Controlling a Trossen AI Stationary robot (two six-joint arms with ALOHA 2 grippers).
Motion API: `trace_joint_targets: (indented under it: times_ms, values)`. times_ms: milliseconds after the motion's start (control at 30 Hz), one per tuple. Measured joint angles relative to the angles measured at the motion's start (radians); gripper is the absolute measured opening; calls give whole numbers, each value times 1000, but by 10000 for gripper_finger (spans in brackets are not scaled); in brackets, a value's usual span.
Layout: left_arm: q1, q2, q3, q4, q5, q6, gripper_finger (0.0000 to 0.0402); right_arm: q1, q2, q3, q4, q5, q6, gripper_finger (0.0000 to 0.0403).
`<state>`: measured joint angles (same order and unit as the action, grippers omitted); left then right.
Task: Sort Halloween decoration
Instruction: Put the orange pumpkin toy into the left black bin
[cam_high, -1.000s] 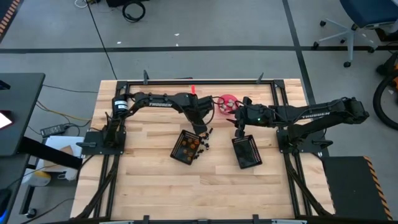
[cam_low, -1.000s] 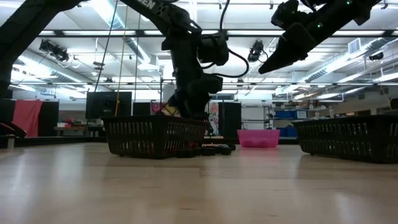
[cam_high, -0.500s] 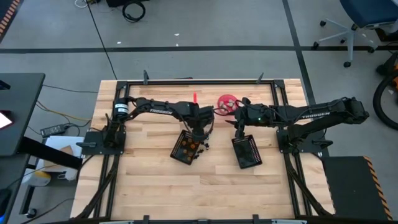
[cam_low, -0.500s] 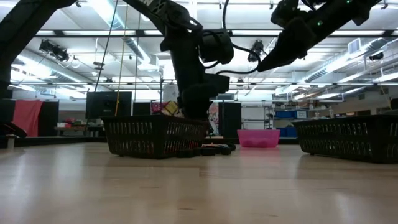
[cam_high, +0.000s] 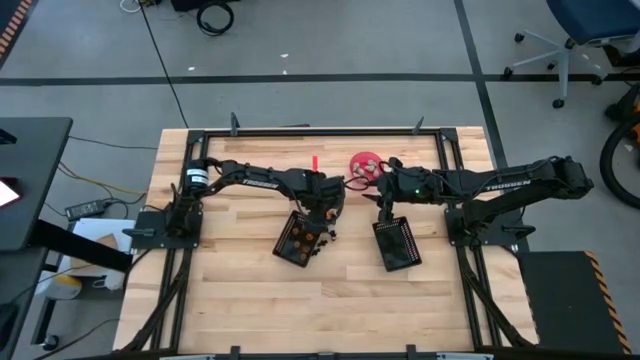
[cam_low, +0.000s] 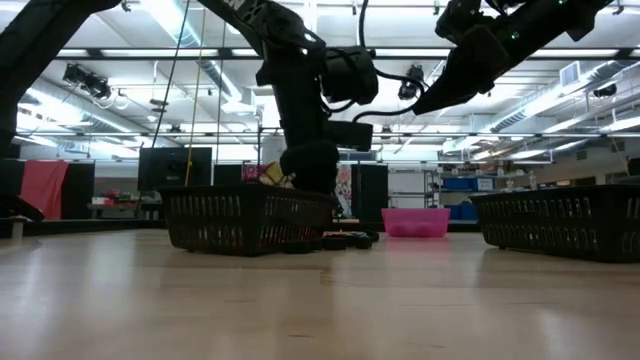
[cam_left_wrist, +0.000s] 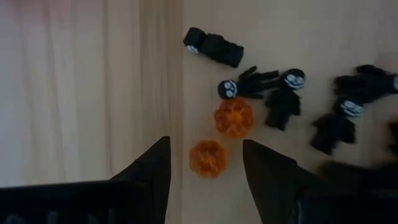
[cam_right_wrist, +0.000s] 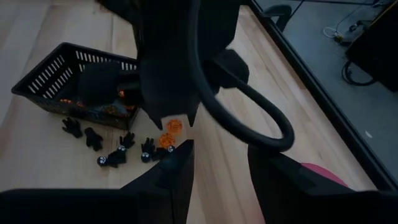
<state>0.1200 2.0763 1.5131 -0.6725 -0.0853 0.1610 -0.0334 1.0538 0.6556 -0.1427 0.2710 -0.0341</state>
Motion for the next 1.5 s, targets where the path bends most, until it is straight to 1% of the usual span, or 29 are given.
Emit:
trace_joint_targets:
  times_ms: [267,700,800,1100,1200,1300,1500]
  values:
    - [-5,56,6,-3,-1,37,172,-1,0,0,-3,-2,-1,155]
    - [-6,53,4,-26,-3,34,170,0,0,0,-2,-3,-2,155]
    - [-6,54,4,-29,-1,34,155,0,0,0,-2,-4,-2,155]
    - [-6,54,3,-44,-3,61,86,0,0,0,-1,-5,-2,155]
    - [-6,58,35,-88,-3,64,71,0,0,0,-4,-4,-2,155]
    - [-5,64,70,-136,-5,71,63,0,0,0,-13,-4,-2,155]
    - [21,62,172,-236,-8,86,61,0,0,1,-15,-7,3,155]
